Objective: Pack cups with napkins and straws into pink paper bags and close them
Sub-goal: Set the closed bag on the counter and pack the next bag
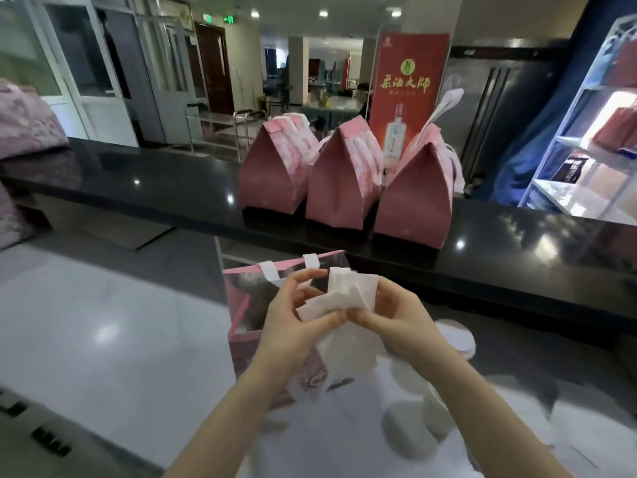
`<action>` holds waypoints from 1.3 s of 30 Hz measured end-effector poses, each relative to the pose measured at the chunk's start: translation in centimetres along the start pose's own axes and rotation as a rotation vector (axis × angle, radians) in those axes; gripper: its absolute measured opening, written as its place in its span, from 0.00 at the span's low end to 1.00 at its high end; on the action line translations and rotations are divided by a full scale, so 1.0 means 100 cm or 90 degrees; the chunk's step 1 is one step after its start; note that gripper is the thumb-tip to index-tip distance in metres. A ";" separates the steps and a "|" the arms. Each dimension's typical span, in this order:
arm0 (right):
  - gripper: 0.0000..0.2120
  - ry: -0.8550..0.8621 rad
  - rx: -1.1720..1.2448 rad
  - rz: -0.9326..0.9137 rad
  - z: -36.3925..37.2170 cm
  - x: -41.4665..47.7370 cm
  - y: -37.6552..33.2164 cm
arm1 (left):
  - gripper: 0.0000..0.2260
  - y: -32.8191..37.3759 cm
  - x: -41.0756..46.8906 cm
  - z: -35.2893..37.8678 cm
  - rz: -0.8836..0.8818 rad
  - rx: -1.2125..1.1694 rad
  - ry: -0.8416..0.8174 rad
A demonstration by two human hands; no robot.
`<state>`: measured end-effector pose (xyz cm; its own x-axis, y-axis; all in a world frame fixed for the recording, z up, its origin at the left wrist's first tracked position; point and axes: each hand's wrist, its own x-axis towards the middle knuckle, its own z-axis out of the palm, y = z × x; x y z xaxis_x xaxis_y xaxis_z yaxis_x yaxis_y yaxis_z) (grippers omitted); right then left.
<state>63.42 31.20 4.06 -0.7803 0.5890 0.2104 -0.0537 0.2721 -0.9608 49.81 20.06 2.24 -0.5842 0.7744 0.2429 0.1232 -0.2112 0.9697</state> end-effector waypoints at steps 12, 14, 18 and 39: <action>0.12 0.044 -0.492 -0.062 0.043 0.077 0.001 | 0.13 -0.040 0.054 -0.131 0.094 0.532 -0.045; 0.09 0.004 -0.568 -0.063 0.051 0.084 0.007 | 0.20 -0.044 0.061 -0.138 0.051 0.521 -0.102; 0.10 0.107 -0.613 -0.255 0.069 0.094 0.008 | 0.36 -0.043 0.067 -0.141 0.046 0.470 -0.157; 0.13 -0.068 -0.700 0.044 0.062 0.096 0.028 | 0.30 -0.047 0.077 -0.132 0.145 0.578 0.021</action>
<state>51.91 32.87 2.26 -0.8128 0.5748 0.0948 0.5336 0.7999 -0.2747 34.14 19.15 -0.85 -0.4904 0.7512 0.4418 0.8084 0.2027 0.5527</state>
